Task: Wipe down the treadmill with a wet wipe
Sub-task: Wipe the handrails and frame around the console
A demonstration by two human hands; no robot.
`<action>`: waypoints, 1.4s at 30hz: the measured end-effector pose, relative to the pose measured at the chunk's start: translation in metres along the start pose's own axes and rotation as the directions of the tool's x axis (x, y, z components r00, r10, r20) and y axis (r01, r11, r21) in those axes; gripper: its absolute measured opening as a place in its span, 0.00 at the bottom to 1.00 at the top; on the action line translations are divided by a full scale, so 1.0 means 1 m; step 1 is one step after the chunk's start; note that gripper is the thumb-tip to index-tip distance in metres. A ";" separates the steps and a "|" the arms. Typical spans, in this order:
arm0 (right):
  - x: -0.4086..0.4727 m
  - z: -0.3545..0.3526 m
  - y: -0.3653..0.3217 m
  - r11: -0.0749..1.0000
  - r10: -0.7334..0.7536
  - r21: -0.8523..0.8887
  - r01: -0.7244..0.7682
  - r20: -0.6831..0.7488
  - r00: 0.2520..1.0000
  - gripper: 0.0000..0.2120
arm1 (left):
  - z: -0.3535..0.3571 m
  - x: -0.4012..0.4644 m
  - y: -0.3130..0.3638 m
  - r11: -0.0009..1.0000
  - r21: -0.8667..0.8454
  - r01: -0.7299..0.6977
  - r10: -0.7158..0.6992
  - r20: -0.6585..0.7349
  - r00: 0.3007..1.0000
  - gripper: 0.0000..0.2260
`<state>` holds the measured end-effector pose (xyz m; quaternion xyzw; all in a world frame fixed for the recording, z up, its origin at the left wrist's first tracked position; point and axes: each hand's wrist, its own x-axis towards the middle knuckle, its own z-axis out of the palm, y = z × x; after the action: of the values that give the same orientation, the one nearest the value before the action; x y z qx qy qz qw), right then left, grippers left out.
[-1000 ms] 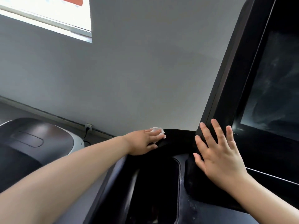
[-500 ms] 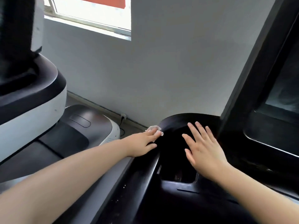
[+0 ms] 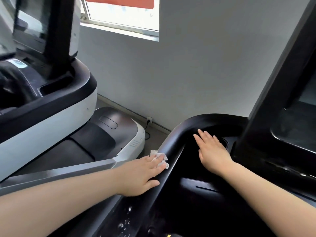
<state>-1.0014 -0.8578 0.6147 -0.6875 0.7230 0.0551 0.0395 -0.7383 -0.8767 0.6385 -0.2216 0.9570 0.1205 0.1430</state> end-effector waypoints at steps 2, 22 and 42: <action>0.001 -0.001 0.006 1.000 0.025 -0.011 -0.025 0.027 0.999 0.30 | -0.007 0.013 0.000 0.999 0.055 -0.002 0.002 0.007 1.000 0.36; 0.019 -0.018 0.031 0.984 0.123 0.116 -0.132 0.078 0.989 0.30 | -0.050 0.175 0.000 0.961 0.262 0.087 -0.069 -0.077 0.995 0.25; -0.073 0.005 -0.071 0.909 -0.313 0.276 0.311 -0.040 0.949 0.31 | 0.008 0.012 0.040 0.974 0.212 0.076 -0.083 0.027 0.996 0.24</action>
<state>-0.9265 -0.7880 0.6173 -0.7815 0.6043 -0.0524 0.1462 -0.7653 -0.8442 0.6341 -0.2412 0.9521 0.0167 0.1871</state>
